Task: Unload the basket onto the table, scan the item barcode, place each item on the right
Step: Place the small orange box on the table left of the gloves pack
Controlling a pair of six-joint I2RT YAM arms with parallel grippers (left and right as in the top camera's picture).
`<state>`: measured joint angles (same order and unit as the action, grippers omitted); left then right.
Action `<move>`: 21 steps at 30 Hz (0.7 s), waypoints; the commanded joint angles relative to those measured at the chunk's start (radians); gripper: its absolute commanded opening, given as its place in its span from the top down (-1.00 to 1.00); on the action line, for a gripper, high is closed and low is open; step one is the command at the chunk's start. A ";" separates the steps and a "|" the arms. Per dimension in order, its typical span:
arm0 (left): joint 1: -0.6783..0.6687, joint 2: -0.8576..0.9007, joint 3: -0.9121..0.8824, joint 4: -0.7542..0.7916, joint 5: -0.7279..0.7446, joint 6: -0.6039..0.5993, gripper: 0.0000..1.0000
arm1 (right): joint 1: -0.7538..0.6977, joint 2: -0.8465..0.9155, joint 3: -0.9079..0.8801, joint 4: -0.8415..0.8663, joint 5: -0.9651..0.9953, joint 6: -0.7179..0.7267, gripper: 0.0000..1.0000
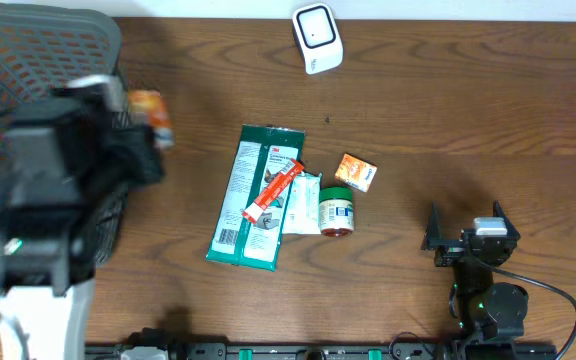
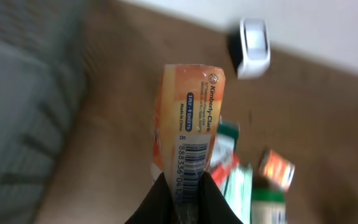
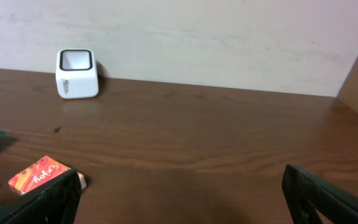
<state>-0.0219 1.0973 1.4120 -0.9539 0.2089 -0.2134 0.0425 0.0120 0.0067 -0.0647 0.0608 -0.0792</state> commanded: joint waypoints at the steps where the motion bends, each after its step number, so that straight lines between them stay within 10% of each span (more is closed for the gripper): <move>1: -0.106 0.065 -0.062 -0.006 -0.087 -0.010 0.84 | -0.003 -0.005 -0.001 -0.003 0.010 0.015 -0.98; 21: -0.217 0.695 -0.117 0.050 -0.098 -0.007 0.85 | -0.003 -0.005 -0.001 -0.003 0.010 0.015 -0.99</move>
<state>-0.2375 1.7500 1.2976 -0.9146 0.1272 -0.2134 0.0425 0.0120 0.0067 -0.0647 0.0608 -0.0792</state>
